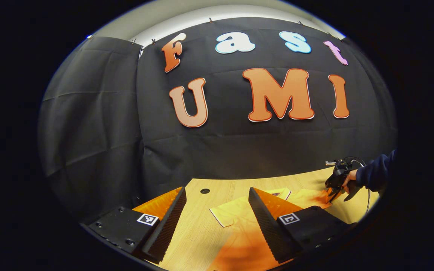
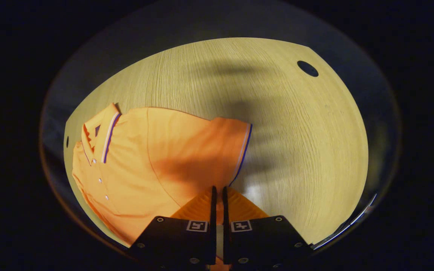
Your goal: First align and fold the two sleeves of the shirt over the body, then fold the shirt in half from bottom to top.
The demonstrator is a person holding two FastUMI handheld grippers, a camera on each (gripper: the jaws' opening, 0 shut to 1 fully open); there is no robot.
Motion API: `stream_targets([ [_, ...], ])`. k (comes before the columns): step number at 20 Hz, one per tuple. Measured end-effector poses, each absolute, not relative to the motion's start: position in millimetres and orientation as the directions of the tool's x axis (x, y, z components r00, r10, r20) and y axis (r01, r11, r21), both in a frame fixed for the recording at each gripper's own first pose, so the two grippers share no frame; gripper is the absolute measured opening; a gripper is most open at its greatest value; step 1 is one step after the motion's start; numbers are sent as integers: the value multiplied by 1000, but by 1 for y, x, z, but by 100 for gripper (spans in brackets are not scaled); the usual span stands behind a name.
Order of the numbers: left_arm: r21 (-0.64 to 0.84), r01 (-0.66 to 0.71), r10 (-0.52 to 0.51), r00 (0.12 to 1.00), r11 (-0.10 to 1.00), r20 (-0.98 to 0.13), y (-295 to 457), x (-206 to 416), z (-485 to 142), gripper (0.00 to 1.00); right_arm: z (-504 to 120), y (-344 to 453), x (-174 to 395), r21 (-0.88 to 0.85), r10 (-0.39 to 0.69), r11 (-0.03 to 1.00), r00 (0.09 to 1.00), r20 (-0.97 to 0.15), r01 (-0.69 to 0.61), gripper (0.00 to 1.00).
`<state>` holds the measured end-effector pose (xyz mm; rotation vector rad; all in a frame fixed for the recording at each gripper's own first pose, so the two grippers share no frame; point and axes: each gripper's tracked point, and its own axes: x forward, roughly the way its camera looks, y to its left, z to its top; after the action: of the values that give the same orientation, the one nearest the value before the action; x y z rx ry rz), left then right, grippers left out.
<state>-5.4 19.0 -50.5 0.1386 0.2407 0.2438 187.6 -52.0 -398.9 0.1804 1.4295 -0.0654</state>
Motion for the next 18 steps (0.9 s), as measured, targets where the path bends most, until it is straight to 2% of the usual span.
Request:
stream_targets([
  [1, 158, -227, 259, 940, 961, -223, 19, -5, -51, 99, -398, -53, 190, 92, 64, 981, 161, -985, 173, 8],
  [5, 134, -237, 264, 933, 962, -244, 18, -7, -52, 99, -371, -44, 204, 85, 47, 988, 279, -959, 126, 7],
  [7, 116, -248, 270, 930, 962, -250, 17, -8, -52, 99, -348, -25, 213, 101, 73, 993, 331, -941, 67, 6],
  [9, 107, -248, 267, 930, 963, -253, 18, -8, -53, 99, -340, -13, 215, 102, 85, 994, 345, -935, 30, 6],
  [11, 108, -251, 271, 929, 962, -252, 19, -9, -53, 99, -347, -26, 219, 36, 18, 998, 349, -937, 45, 6],
  [12, 106, -259, 278, 926, 960, -256, 22, -8, -59, 99, -359, -45, 212, -19, -35, 998, 306, -951, 56, 7],
  [13, 103, -264, 282, 923, 959, -263, 23, -7, -62, 99, -369, -53, 206, -21, -36, 998, 263, -964, 62, 7],
  [15, 96, -265, 281, 918, 959, -280, 22, -7, -66, 99, -373, -63, 202, -35, -51, 997, 232, -971, 73, 30],
  [17, 96, -262, 278, 914, 960, -294, 22, -8, -65, 99, -380, -64, 201, -36, -53, 996, 214, -975, 85, 57],
  [18, 99, -261, 278, 914, 960, -294, 22, -7, -66, 100, -388, -51, 196, 19, 2, 996, 182, -983, 93, 60],
])
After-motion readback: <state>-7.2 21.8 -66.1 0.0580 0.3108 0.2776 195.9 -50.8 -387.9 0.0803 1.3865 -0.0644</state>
